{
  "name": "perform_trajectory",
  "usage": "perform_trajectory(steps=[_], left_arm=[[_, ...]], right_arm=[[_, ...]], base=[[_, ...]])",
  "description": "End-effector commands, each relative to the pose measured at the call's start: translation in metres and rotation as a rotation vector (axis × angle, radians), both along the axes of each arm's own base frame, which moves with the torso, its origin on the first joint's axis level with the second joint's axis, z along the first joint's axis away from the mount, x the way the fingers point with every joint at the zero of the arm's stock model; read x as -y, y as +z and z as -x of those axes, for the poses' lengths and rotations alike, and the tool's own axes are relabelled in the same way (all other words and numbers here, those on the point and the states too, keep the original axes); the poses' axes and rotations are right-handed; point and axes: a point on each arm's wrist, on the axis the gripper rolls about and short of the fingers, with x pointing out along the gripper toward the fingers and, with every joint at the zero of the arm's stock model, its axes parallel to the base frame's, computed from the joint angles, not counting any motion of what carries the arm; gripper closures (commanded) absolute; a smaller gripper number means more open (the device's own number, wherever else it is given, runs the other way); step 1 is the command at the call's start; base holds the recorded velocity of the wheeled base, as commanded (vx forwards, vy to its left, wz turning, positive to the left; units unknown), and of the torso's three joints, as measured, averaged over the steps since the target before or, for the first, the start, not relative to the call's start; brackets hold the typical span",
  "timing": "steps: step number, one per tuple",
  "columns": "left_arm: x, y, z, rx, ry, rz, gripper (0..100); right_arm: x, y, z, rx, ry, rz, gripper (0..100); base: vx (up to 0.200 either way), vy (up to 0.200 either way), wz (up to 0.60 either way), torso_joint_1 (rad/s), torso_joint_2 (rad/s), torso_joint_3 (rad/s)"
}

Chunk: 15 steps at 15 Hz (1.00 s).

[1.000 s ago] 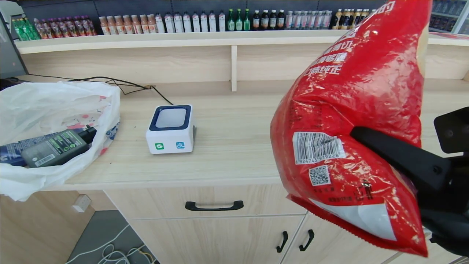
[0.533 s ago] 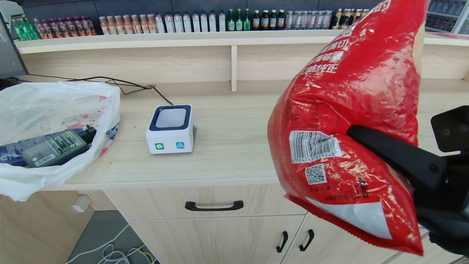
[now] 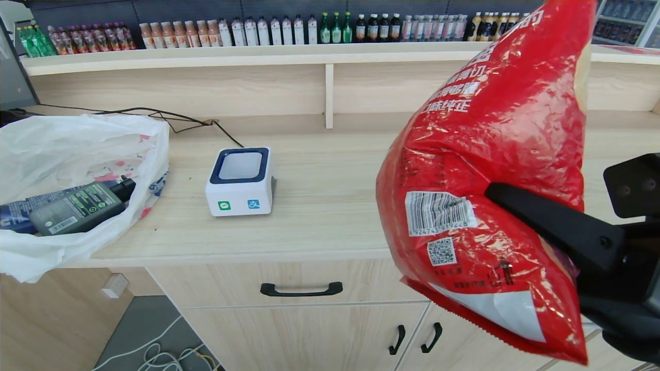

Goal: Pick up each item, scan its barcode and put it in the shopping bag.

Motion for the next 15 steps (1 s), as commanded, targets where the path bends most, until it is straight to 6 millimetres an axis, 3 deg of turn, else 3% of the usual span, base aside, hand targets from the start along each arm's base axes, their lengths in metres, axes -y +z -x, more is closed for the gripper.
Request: perform_trajectory(steps=[1, 6, 11, 15], left_arm=[[0.0, 0.0, 0.0, 0.0, 0.0, 0.001, 0], [0.0, 0.0, 0.0, 0.0, -0.001, 0.001, 0], [0.0, 0.0, 0.0, 0.0, 0.0, 0.001, 0], [0.0, 0.0, 0.0, 0.0, 0.0, 0.001, 0]], right_arm=[[0.001, 0.002, 0.001, 0.006, 0.001, -0.005, 100], [0.001, 0.007, 0.005, 0.136, -0.04, 0.036, 100], [-0.004, -0.003, -0.001, 0.417, -0.142, 0.233, 100], [-0.007, 0.009, -0.002, 0.657, -0.257, 0.296, 100]], base=[[0.0, 0.0, 0.0, 0.0, 0.0, 0.0], [0.0, 0.0, 0.0, 0.0, 0.0, 0.0], [0.0, 0.0, 0.0, 0.0, 0.0, 0.0], [0.0, 0.0, 0.0, 0.0, 0.0, 0.0]])
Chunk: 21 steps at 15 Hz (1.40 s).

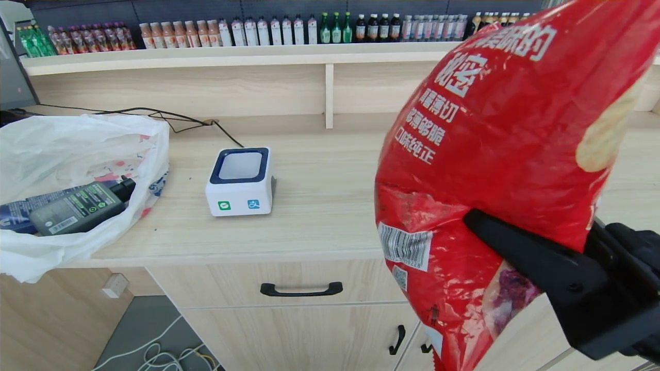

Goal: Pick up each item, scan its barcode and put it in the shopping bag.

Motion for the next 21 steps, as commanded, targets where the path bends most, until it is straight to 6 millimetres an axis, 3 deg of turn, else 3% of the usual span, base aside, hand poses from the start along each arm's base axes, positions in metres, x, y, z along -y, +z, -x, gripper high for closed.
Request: perform_trajectory(steps=[1, 3, 9, 12, 16, 21], left_arm=[[0.0, 0.0, 0.0, 0.0, 0.0, 0.001, 0], [0.0, 0.0, 0.0, 0.0, 0.0, -0.001, 0], [0.0, 0.0, 0.0, 0.0, -0.002, -0.001, 0], [0.0, 0.0, 0.0, 0.0, 0.0, 0.001, 0], [0.0, 0.0, 0.0, 0.0, -0.002, -0.001, 0], [0.0, 0.0, 0.0, 0.0, 0.0, 0.001, 0]], right_arm=[[-0.002, 0.004, -0.002, 0.046, -0.039, -0.002, 100], [-0.003, 0.003, -0.003, 0.093, -0.106, 0.023, 100], [-0.008, -0.002, -0.016, 0.105, -0.625, 0.082, 100], [-0.002, 0.003, -0.019, 0.108, -0.686, 0.067, 100], [0.014, 0.008, -0.037, 0.117, -0.805, 0.056, 100], [0.015, 0.008, -0.039, 0.116, -0.811, 0.056, 100]], base=[[0.0, 0.0, 0.0, 0.0, 0.0, 0.0], [0.0, 0.0, 0.0, 0.0, 0.0, 0.0], [0.0, 0.0, 0.0, 0.0, 0.0, 0.0], [0.0, 0.0, 0.0, 0.0, 0.0, 0.0], [-0.2, 0.0, 0.0, 0.002, 0.0, 0.004], [0.0, 0.0, 0.0, 0.0, 0.0, 0.0]])
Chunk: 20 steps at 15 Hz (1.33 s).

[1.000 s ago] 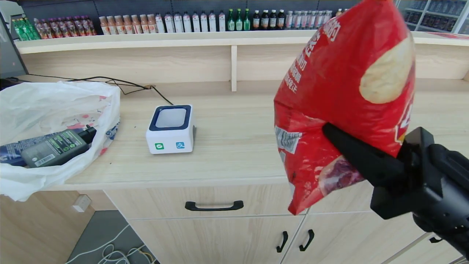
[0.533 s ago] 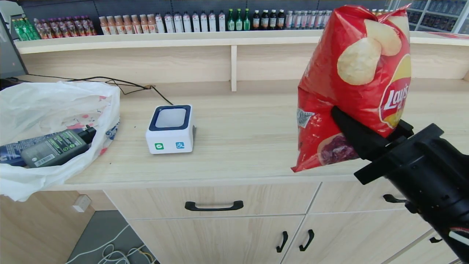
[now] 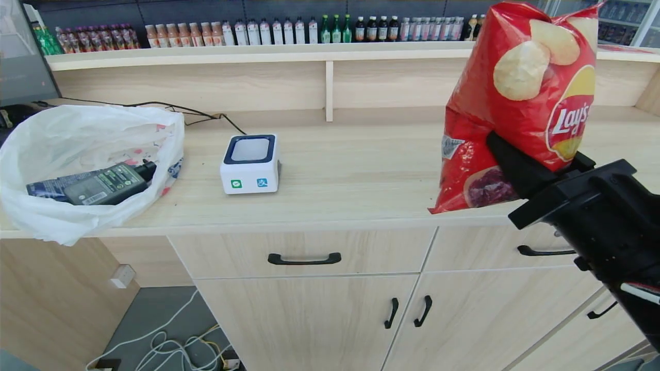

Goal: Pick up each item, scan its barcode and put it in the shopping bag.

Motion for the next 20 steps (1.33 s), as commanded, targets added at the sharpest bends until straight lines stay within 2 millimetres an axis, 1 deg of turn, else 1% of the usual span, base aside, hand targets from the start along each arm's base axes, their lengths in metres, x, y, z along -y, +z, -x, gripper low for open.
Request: perform_trajectory(steps=[1, 5, 10, 15, 20], left_arm=[[0.0, 0.0, 0.0, 0.0, -0.001, 0.001, 0], [0.0, 0.0, 0.0, 0.0, 0.0, 0.003, 0], [0.0, 0.0, 0.0, 0.0, 0.002, 0.004, 0], [0.0, 0.0, 0.0, -0.001, 0.002, 0.007, 0], [0.0, 0.0, 0.0, -0.001, 0.002, 0.007, 0]], right_arm=[[0.001, 0.001, 0.0, 0.004, -0.002, -0.003, 100], [0.003, 0.004, 0.003, 0.017, -0.002, -0.012, 100], [-0.003, 0.01, -0.005, 0.033, -0.001, -0.026, 100], [-0.005, 0.012, -0.009, 0.037, -0.003, -0.029, 100], [-0.01, 0.009, -0.015, 0.027, -0.004, -0.018, 100]], base=[[0.0, 0.2, 0.0, -0.002, 0.0, 0.002], [0.0, 0.2, 0.0, 0.005, 0.0, 0.001], [0.0, 0.2, 0.0, 0.007, 0.0, 0.001], [0.0, 0.2, 0.0, 0.005, 0.0, 0.002], [0.0, 0.2, 0.0, 0.002, 0.0, 0.003]])
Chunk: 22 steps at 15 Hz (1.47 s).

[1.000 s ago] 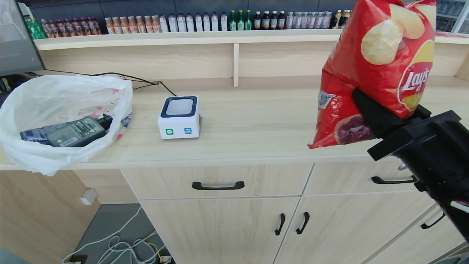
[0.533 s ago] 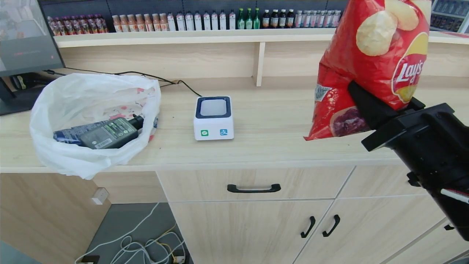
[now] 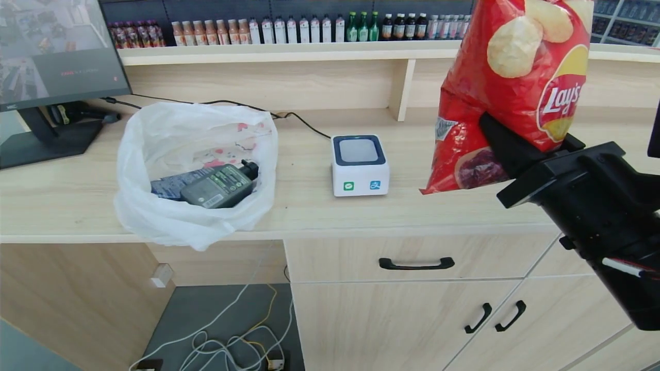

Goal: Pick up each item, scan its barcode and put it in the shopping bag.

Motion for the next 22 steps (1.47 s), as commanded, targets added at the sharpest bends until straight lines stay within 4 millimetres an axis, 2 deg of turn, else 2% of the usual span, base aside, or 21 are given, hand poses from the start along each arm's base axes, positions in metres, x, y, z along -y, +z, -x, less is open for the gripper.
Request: perform_trajectory(steps=[1, 5, 8, 16, 18, 20, 22], left_arm=[[0.0, 0.0, 0.0, 0.0, 0.001, 0.001, 0], [0.0, 0.0, 0.0, 0.0, 0.001, 0.001, 0], [0.0, 0.0, 0.0, 0.0, 0.001, -0.001, 0], [0.0, 0.0, 0.0, 0.002, 0.001, -0.001, 0], [0.0, 0.0, 0.0, 0.002, -0.001, -0.01, 0], [0.0, 0.0, 0.0, 0.002, -0.001, -0.011, 0], [0.0, 0.0, 0.0, 0.002, -0.002, -0.011, 0]], right_arm=[[-0.002, -0.002, -0.003, -0.005, 0.0, 0.004, 100], [-0.002, -0.001, -0.002, -0.004, 0.0, 0.003, 100], [0.004, 0.005, -0.008, 0.021, -0.038, -0.008, 100], [0.004, 0.006, -0.007, 0.05, -0.074, 0.063, 100], [0.002, 0.017, -0.009, 0.1, -0.097, 0.071, 100], [0.003, 0.02, -0.008, 0.134, -0.136, 0.128, 100], [-0.002, 0.012, -0.008, 0.157, -0.19, 0.261, 100]], base=[[0.0, 0.2, 0.0, 0.002, 0.0, 0.002], [0.0, 0.2, 0.0, 0.001, 0.0, 0.002], [0.0, 0.0, 0.0, 0.0, 0.0, 0.0], [0.0, 0.0, 0.0, 0.0, 0.0, 0.0], [0.0, 0.0, 0.0, 0.0, 0.0, 0.0], [0.0, 0.0, 0.0, 0.0, 0.0, 0.0], [0.0, 0.0, 0.0, 0.0, 0.0, 0.0]])
